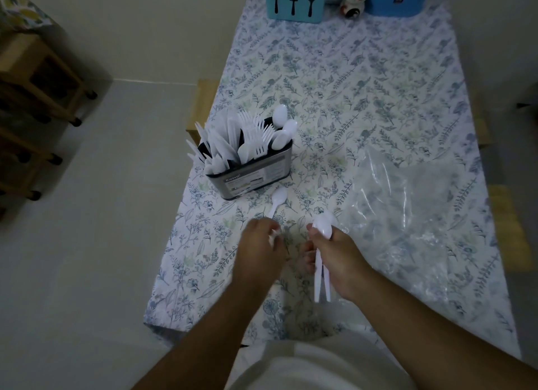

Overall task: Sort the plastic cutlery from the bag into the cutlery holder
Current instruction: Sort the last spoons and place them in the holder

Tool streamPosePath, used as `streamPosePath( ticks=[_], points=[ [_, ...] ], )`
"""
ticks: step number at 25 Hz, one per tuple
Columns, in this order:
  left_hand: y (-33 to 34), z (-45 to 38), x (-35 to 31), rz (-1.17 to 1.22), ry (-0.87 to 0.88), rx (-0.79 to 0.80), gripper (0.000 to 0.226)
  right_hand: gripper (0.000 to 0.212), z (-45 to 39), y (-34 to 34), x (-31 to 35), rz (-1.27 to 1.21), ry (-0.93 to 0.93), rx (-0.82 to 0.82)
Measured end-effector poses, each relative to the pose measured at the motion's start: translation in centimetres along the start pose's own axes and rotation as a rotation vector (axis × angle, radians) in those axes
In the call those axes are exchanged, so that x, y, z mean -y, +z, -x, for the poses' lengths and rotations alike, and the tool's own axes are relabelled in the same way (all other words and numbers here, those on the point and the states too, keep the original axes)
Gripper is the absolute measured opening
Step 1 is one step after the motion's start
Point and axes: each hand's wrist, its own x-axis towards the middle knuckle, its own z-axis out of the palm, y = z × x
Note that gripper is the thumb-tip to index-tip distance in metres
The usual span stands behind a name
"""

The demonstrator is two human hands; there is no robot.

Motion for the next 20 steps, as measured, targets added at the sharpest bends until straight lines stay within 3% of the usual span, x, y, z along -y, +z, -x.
streamPosePath(
  ticks=[3, 7, 9, 12, 17, 20],
  points=[
    [0.3, -2.8, 2.0, -0.099, -0.096, -0.001, 0.029, 0.022, 0.1, -0.5, 0.3, 0.053, 0.009, -0.032],
    [0.5, -3.8, 2.3, -0.215, -0.025, 0.097, 0.019, 0.028, 0.4, -1.1, 0.8, -0.198, 0.176, 0.103],
    [0.1, -2.9, 1.5, -0.093, -0.060, 0.108, 0.024, 0.020, 0.6, -1.5, 0.9, -0.179, 0.147, 0.103],
    [-0.2, -0.1, 0.0, 0.296, -0.124, 0.234, 0.034, 0.015, 0.3, -1.7, 0.8, -0.183, 0.096, 0.060],
    [1.2, 3.0, -1.6, 0.287, 0.036, 0.386, 0.039, 0.038, 0.2, -1.7, 1.2, -0.318, 0.143, 0.131],
    [1.6, 2.7, -2.0, 0.163, 0.149, 0.272, 0.031, 0.037, 0.2, -1.6, 0.9, -0.338, 0.092, 0.117]
  ],
)
